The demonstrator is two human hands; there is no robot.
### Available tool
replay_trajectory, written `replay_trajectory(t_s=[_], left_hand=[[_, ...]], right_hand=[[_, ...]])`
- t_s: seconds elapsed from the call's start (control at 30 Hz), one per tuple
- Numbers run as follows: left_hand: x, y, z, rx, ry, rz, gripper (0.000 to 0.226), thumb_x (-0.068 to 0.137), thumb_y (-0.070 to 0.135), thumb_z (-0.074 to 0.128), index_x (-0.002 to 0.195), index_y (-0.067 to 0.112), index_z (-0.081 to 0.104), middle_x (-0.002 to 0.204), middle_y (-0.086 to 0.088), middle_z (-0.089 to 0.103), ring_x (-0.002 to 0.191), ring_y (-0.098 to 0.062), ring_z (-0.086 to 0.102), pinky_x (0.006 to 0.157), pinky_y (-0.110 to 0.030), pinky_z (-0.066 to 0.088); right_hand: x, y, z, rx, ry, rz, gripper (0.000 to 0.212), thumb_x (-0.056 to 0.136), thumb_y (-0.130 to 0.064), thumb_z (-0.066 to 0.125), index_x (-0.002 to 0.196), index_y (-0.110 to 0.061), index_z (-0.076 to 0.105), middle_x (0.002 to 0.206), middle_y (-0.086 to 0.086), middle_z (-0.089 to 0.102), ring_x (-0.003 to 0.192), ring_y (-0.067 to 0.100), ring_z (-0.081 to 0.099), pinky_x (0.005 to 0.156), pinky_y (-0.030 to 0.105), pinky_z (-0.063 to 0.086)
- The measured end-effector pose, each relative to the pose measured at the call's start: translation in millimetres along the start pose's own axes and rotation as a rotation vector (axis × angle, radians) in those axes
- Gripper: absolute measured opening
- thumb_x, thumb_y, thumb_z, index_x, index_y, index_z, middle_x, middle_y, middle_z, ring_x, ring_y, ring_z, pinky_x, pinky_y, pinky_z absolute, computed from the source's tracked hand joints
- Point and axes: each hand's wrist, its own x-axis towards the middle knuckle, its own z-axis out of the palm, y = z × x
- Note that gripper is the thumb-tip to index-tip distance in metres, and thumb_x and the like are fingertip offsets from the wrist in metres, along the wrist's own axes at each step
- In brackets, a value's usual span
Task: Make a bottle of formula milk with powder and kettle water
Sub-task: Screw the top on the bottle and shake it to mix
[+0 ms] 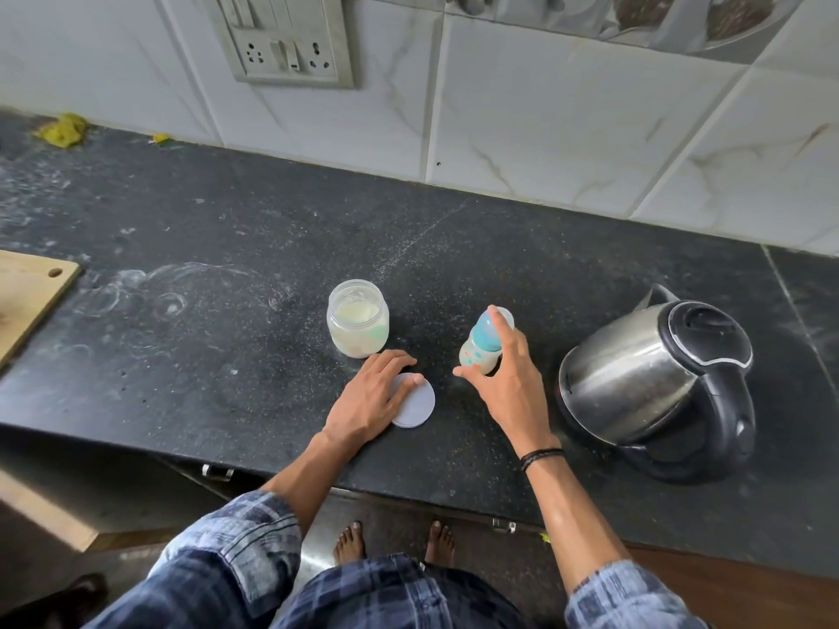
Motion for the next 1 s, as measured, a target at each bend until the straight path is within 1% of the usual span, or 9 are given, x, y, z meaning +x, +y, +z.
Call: replay_trajectory(t_s=[0.2, 0.33, 0.43, 0.5, 0.57, 0.7, 0.83, 0.87, 1.0], left_hand=[[0, 1, 0, 0.001, 0.001, 0.003, 0.049, 0.103, 0.055, 0.040, 0.130, 0.019, 0.060, 0.134, 0.008, 0.056, 0.125, -0.010, 0.047, 0.107, -0.026, 0.036], [0, 0, 0, -0.003, 0.004, -0.001, 0.046, 0.104, 0.052, 0.044, 0.130, 0.018, 0.060, 0.134, 0.009, 0.056, 0.125, -0.008, 0.046, 0.108, -0.025, 0.036], [0, -1, 0, 0.004, 0.004, -0.003, 0.046, 0.104, 0.053, 0.044, 0.131, 0.019, 0.060, 0.134, 0.010, 0.055, 0.125, -0.008, 0.045, 0.107, -0.021, 0.034], [0, -2, 0, 0.005, 0.009, -0.001, 0.046, 0.104, 0.053, 0.044, 0.131, 0.019, 0.060, 0.134, 0.010, 0.055, 0.125, -0.008, 0.046, 0.107, -0.020, 0.033], [0, -3, 1, 0.007, 0.008, 0.006, 0.046, 0.104, 0.053, 0.043, 0.130, 0.019, 0.060, 0.134, 0.010, 0.055, 0.125, -0.008, 0.046, 0.107, -0.021, 0.034], [0, -5, 1, 0.009, 0.005, 0.016, 0.048, 0.104, 0.056, 0.041, 0.131, 0.020, 0.060, 0.134, 0.010, 0.055, 0.125, -0.008, 0.046, 0.108, -0.023, 0.035], [2, -4, 1, 0.016, 0.004, 0.015, 0.048, 0.104, 0.056, 0.040, 0.131, 0.021, 0.059, 0.134, 0.010, 0.055, 0.125, -0.007, 0.045, 0.108, -0.022, 0.034], [2, -4, 1, 0.016, 0.004, 0.014, 0.048, 0.104, 0.055, 0.040, 0.131, 0.020, 0.059, 0.134, 0.010, 0.055, 0.125, -0.008, 0.046, 0.108, -0.022, 0.033], [1, -4, 1, 0.018, -0.004, 0.019, 0.049, 0.105, 0.056, 0.039, 0.131, 0.020, 0.059, 0.135, 0.009, 0.055, 0.125, -0.008, 0.046, 0.107, -0.021, 0.032]], right_hand=[[11, -1, -5, 0.093, 0.015, 0.064, 0.103, 0.076, -0.025, 0.093, 0.149, -0.056, 0.027, 0.140, -0.003, 0.059, 0.119, 0.008, 0.056, 0.095, 0.039, 0.055], [26, -16, -36, 0.108, -0.040, -0.003, 0.102, 0.073, -0.033, 0.092, 0.148, -0.061, 0.029, 0.144, -0.024, 0.053, 0.119, 0.007, 0.060, 0.100, 0.043, 0.055], [34, -41, -70, 0.276, 0.245, -0.117, 0.104, 0.071, -0.037, 0.094, 0.150, -0.055, 0.029, 0.150, -0.035, 0.041, 0.129, -0.005, 0.052, 0.099, 0.034, 0.056], [37, -56, -84, 0.478, 0.534, -0.217, 0.107, 0.074, -0.029, 0.097, 0.154, -0.041, 0.028, 0.154, -0.027, 0.035, 0.140, 0.008, 0.047, 0.102, 0.034, 0.055], [37, -69, -89, 0.695, 0.654, -0.214, 0.107, 0.075, -0.013, 0.097, 0.154, -0.029, 0.025, 0.155, -0.014, 0.033, 0.138, 0.015, 0.050, 0.100, 0.037, 0.057], [29, -76, -91, 0.510, 0.371, -0.049, 0.099, 0.072, -0.022, 0.097, 0.150, -0.026, 0.036, 0.137, -0.036, 0.046, 0.118, -0.001, 0.059, 0.096, 0.040, 0.058], [27, -79, -104, 0.600, 0.589, -0.197, 0.100, 0.078, -0.024, 0.096, 0.153, -0.021, 0.030, 0.152, -0.004, 0.040, 0.134, 0.024, 0.054, 0.097, 0.042, 0.059], [28, -79, -103, 0.546, 0.610, -0.214, 0.101, 0.078, -0.024, 0.096, 0.153, -0.021, 0.028, 0.152, -0.001, 0.039, 0.137, 0.023, 0.051, 0.100, 0.042, 0.057], [27, -76, -95, 0.307, 0.235, -0.115, 0.094, 0.076, -0.029, 0.094, 0.149, -0.033, 0.035, 0.141, -0.037, 0.044, 0.121, -0.008, 0.053, 0.102, 0.036, 0.053]])
